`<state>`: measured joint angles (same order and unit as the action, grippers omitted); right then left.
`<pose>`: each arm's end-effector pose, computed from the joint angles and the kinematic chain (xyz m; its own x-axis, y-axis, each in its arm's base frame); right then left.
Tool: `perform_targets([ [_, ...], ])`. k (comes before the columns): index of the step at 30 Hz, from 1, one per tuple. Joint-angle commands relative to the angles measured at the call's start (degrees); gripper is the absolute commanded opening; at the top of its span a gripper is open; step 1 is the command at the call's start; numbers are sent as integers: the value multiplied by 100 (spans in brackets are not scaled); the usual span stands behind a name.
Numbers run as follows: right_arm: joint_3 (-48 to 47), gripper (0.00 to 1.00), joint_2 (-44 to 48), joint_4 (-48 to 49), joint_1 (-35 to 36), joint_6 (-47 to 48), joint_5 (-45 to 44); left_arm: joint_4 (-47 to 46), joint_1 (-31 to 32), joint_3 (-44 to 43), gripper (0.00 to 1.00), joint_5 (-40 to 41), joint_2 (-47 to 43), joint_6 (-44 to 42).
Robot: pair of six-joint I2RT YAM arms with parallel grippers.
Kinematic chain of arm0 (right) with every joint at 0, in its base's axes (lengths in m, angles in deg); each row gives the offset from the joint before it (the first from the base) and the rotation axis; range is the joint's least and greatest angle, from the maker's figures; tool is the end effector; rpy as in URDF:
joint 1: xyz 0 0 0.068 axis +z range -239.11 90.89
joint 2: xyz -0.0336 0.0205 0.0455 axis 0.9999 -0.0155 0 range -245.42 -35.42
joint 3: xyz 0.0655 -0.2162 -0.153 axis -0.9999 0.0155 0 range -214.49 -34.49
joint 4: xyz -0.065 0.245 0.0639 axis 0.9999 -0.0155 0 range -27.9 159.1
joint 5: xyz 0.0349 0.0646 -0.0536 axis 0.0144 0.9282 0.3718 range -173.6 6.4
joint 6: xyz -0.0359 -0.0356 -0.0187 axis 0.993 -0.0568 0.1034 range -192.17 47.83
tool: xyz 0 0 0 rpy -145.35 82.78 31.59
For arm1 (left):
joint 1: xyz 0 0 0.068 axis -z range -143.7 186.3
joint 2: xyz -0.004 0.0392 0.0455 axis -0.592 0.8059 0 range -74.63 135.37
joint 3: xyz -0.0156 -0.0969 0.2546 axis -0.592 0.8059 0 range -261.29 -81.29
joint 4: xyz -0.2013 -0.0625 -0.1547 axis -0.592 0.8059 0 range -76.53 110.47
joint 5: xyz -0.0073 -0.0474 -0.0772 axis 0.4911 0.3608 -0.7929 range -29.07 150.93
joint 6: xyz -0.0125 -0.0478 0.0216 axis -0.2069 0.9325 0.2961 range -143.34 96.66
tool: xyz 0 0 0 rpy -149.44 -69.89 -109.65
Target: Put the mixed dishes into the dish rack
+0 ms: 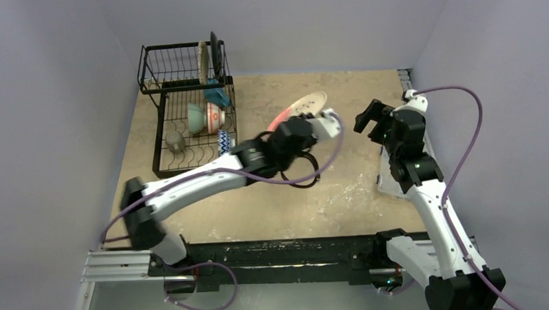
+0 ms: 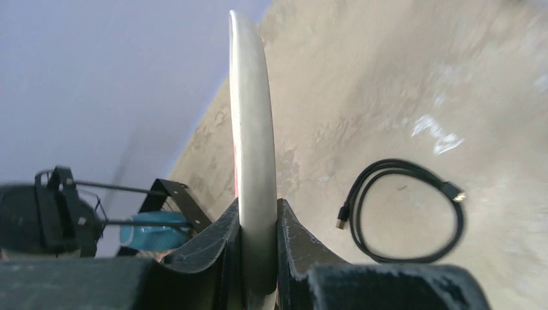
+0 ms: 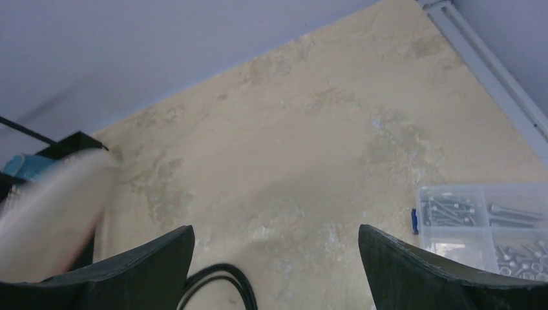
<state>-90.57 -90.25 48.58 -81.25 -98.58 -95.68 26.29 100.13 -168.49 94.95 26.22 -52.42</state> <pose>0.2132 0.0219 0.3587 -0.2653 0.4025 -0.8761 0.2008 0.9119 0.3580 0.2007 -0.3633 0.3271 0.0822 0.7458 -0.6611 0.5527 0.5179 0.6530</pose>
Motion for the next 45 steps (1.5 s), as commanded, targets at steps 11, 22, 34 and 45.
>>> perform_targets([
  [11,2688,99,171,2325,156,-114,1621,2765,-1090,1174,0,-790,-6420,3266],
  [22,3505,99,580,3088,178,-203,1779,2724,-1371,433,0,57,-6068,2338],
  [34,3510,99,341,3239,181,-264,1742,2041,-4397,-1076,0,-2855,-4147,2724],
  [45,3473,99,158,3285,180,-279,1801,591,-5861,-1912,0,-3761,-2443,3335],
])
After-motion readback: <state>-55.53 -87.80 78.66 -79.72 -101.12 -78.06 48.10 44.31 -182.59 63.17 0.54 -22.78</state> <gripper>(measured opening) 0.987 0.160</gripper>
